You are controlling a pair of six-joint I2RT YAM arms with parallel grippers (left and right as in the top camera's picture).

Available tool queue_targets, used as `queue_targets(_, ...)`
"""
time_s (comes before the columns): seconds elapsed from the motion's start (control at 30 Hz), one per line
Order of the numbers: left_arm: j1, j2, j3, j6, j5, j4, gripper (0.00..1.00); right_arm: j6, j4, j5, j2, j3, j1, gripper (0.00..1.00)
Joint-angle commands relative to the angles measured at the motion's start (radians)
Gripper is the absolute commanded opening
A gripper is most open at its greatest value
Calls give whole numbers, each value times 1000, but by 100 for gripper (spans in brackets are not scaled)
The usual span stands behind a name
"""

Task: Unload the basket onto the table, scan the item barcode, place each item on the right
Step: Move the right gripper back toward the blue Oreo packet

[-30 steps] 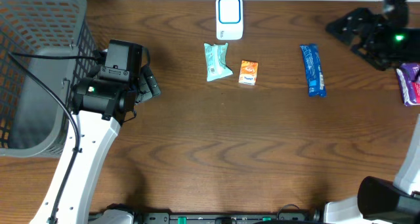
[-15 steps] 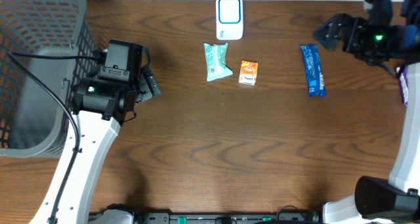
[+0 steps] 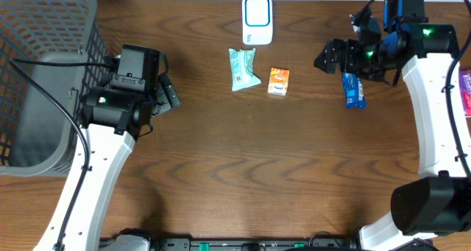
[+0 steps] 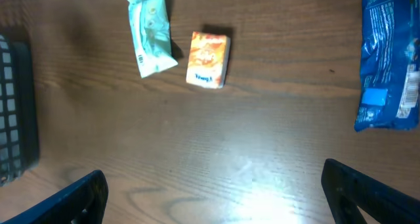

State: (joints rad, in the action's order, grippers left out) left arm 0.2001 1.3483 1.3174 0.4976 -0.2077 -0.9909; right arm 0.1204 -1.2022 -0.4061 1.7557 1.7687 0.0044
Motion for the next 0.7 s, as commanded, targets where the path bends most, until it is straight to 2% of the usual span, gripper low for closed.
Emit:
queue_targets(0.0, -3, 2, 2, 8, 6, -3, 98, -14, 44, 5, -8, -56, 25, 99)
queue_targets(0.33, -3, 2, 2, 8, 6, -3, 98, 0, 307, 5, -8, -196, 64, 99)
queue_targets(0.5, -3, 2, 2, 8, 6, -3, 98, 166, 476, 5, -6, -328, 65, 99)
queue_targets(0.67, -3, 2, 2, 8, 6, -3, 98, 228, 568, 39, -3, -369, 61, 89)
